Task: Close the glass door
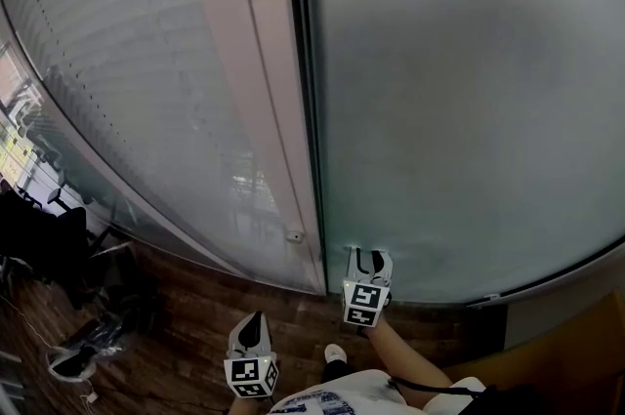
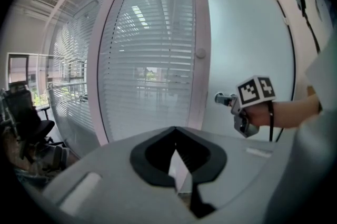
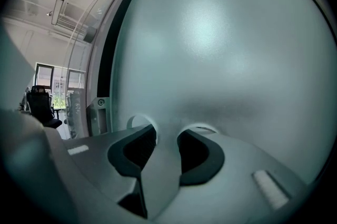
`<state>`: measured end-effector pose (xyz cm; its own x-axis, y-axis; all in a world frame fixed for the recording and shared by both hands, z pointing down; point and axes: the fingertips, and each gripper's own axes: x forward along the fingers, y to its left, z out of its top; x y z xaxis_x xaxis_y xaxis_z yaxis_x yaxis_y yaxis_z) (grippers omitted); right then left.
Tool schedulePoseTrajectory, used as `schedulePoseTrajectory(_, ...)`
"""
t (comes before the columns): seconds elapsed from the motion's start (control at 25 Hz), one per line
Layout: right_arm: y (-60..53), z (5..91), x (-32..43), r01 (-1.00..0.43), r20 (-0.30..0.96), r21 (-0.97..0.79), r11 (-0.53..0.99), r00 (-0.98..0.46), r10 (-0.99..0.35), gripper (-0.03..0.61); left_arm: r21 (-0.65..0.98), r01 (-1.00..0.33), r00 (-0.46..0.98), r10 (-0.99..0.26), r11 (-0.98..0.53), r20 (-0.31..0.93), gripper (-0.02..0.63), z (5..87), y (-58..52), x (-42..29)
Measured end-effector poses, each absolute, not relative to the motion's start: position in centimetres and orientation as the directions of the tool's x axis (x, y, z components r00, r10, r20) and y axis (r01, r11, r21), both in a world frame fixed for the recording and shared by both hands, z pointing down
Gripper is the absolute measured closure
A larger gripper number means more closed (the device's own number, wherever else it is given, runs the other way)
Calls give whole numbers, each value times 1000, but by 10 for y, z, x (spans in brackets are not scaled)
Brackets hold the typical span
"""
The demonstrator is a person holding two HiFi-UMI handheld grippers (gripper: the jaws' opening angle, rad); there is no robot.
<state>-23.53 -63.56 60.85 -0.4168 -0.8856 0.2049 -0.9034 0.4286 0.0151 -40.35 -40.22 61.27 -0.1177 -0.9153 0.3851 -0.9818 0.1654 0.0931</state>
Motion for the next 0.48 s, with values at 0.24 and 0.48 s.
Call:
schedulePoseTrajectory(0.24, -634, 605, -235, -904, 201, 14, 426, -415, -887, 457, 92, -983, -110, -913, 158, 393, 612, 613, -404, -403)
schedulePoseTrajectory(0.48, -635, 606, -235, -905, 201, 15, 426, -415, -887, 457, 92, -984, -107, -912, 155, 396, 612, 614, -406, -403)
